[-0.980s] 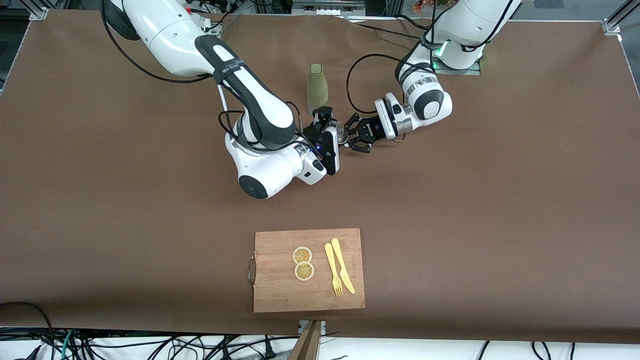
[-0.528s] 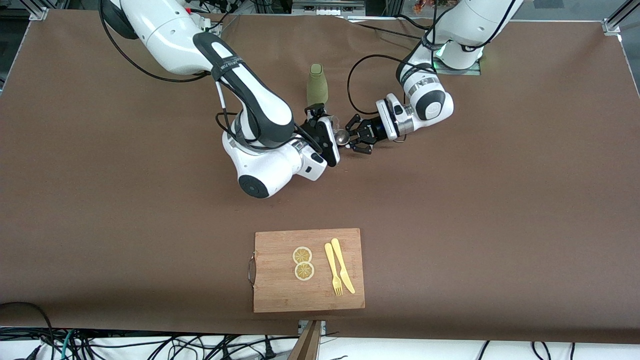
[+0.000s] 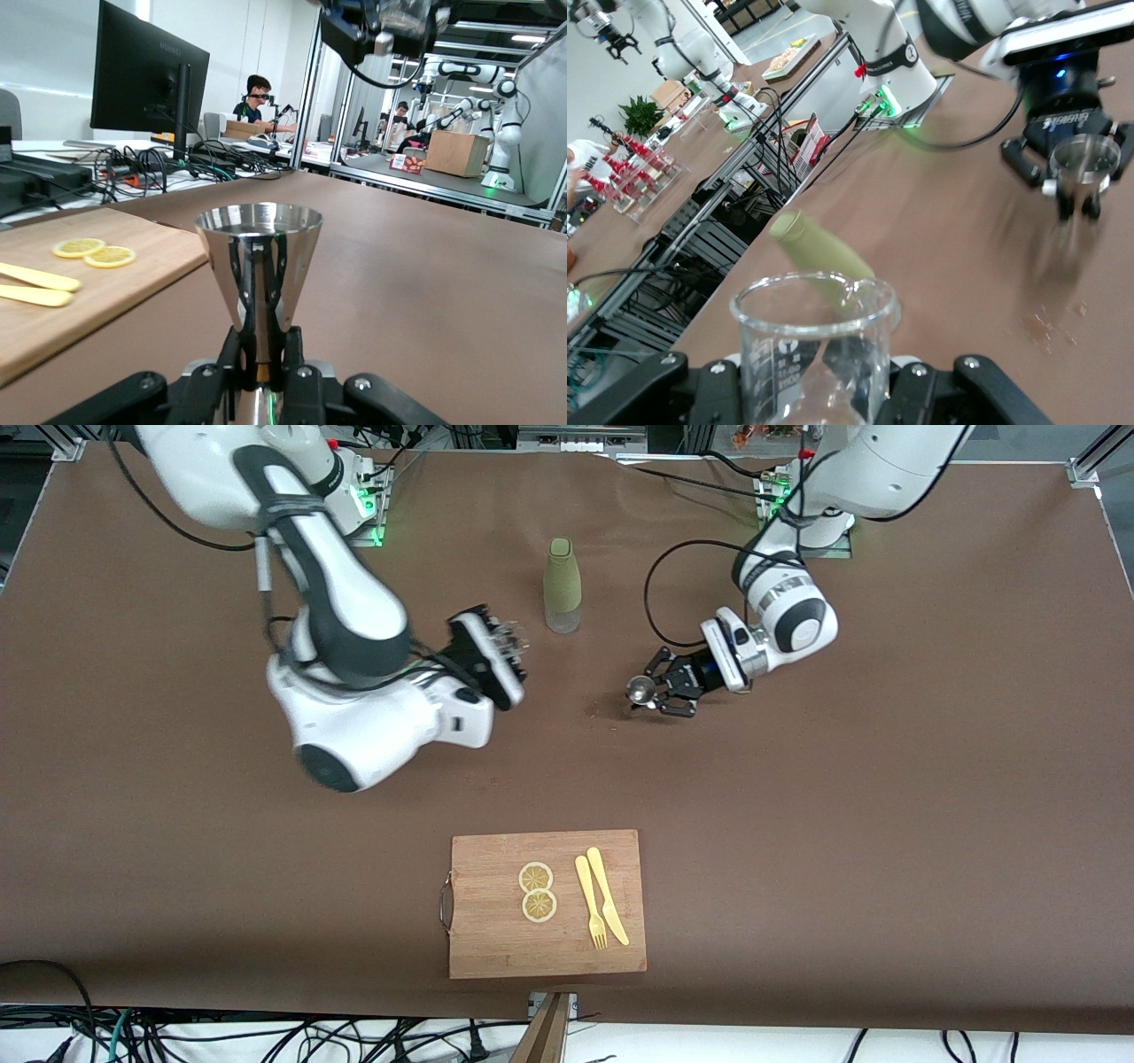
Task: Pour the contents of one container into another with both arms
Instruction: 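Carry the beaker back with the right gripper while the left gripper returns the jigger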
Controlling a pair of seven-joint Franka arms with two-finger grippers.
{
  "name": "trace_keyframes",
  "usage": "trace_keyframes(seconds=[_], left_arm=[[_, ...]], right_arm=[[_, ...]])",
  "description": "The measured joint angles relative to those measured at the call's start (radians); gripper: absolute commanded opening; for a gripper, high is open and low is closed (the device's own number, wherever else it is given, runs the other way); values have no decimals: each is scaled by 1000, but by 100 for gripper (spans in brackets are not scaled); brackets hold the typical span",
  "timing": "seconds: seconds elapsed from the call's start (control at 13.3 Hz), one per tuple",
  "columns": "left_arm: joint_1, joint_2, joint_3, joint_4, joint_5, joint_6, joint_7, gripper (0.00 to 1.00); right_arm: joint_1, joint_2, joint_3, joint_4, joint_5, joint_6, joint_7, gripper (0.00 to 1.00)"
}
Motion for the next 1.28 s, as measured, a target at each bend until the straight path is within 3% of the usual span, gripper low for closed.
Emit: trace_keyframes(seconds=[0.23, 0.38, 0.75, 1.06, 1.28], left_arm=[[179, 0, 2, -3, 254, -69, -26, 0], [277, 0, 28, -4, 421, -130, -41, 0], [381, 20, 235, 30, 789, -310, -48, 0], [435, 133, 307, 172, 974, -423, -47, 0], [447, 203, 331, 247, 1002, -459, -37, 0]], right_arm=[[-122, -39, -16, -82, 2, -16, -156, 0], [-165, -52, -61, -160, 34, 1, -277, 0], [-239, -45, -218, -410, 200, 79, -661, 0], [-327, 15, -274, -475, 231, 134, -824, 0], [-374, 84, -304, -478, 240, 206, -895, 0]])
